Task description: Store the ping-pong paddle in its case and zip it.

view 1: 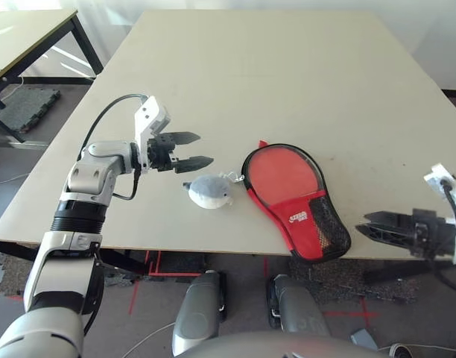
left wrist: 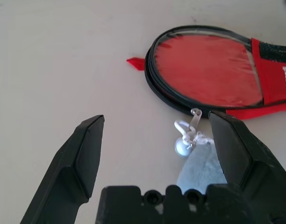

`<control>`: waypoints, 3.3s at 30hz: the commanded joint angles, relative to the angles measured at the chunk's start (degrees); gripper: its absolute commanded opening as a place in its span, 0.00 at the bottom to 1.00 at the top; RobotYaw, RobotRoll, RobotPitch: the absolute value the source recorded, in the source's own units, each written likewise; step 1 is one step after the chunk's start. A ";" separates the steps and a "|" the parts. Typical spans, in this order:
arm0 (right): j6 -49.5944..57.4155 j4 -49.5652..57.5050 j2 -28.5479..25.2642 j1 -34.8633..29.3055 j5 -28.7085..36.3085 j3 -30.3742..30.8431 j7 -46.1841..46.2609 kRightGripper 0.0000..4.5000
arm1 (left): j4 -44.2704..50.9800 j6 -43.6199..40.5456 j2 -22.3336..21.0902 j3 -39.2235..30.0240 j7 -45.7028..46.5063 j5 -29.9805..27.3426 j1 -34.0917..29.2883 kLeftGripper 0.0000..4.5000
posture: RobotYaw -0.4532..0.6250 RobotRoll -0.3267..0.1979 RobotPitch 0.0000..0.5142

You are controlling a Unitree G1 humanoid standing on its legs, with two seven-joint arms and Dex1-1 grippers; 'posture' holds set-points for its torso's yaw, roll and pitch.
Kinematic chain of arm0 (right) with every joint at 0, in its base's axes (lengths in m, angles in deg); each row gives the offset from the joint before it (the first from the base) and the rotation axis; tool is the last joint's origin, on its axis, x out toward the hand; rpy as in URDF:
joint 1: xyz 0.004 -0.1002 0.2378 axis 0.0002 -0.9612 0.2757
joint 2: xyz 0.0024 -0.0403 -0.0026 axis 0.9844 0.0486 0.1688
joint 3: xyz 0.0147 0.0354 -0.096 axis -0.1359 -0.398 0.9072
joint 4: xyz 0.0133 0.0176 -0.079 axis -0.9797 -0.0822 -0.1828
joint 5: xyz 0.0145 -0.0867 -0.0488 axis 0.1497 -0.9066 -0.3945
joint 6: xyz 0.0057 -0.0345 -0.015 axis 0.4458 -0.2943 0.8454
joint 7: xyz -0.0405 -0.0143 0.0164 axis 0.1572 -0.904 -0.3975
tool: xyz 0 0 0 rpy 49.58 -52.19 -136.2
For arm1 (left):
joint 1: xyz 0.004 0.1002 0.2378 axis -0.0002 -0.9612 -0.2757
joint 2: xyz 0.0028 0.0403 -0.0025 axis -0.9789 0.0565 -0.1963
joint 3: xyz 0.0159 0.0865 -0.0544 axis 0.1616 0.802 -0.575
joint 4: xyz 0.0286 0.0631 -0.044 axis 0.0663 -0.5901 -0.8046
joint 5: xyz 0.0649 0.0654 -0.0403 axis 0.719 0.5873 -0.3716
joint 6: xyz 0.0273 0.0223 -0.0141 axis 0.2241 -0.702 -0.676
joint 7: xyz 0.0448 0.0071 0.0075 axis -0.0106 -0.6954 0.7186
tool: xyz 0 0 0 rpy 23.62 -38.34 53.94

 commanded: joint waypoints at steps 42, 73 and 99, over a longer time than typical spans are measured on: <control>-22.78 -24.36 22.09 23.51 -30.19 29.46 -1.64 1.00 | 20.44 -17.40 -9.43 -0.10 -2.85 -9.14 -12.11 1.00 | 0.59 0.62 0.22; -14.66 -17.32 23.00 17.43 -27.78 27.14 -1.21 1.00 | -5.14 6.59 1.11 12.45 6.47 13.50 1.86 0.00 | 0.55 0.62 0.27; -12.05 -12.17 22.21 11.61 -27.17 26.97 1.67 1.00 | -33.77 24.15 5.43 11.15 12.79 22.00 21.81 0.00 | 0.53 0.62 0.35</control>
